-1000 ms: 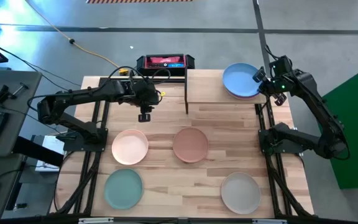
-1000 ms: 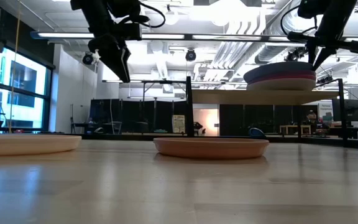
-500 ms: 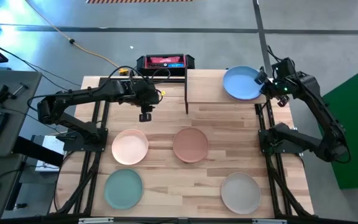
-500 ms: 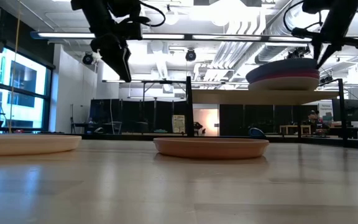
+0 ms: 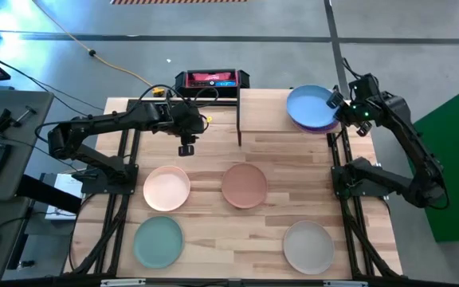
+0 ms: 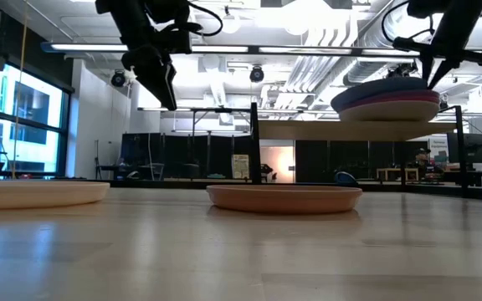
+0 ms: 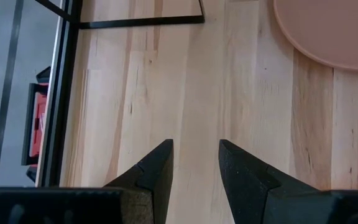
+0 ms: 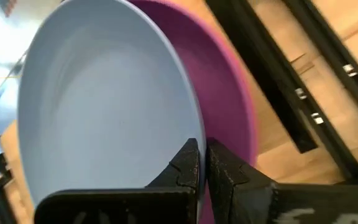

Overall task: Place and stack plates onto a shelf
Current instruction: Stack the blue plate on top of the violet plate on the shelf

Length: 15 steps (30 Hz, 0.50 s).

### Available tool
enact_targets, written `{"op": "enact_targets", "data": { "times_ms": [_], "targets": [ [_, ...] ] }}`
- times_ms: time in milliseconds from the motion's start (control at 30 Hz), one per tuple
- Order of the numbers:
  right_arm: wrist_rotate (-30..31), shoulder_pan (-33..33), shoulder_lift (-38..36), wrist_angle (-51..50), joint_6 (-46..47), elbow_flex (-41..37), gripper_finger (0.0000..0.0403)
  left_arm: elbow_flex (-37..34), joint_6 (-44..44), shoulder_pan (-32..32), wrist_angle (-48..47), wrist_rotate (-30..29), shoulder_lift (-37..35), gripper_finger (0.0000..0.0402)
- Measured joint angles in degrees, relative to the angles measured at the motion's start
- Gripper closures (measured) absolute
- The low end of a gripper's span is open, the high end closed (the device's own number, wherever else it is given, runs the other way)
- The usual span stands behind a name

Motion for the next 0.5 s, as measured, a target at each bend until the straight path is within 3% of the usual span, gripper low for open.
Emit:
{"op": "enact_targets", "data": {
  "times_ms": [500],
  "targets": [
    [0.06,0.00,-0.16,-1.23,0.08,0.00,0.0402,-0.02,-0.60,0.00,0.02,-2.98,0.00,0.0284]
  ]
}}
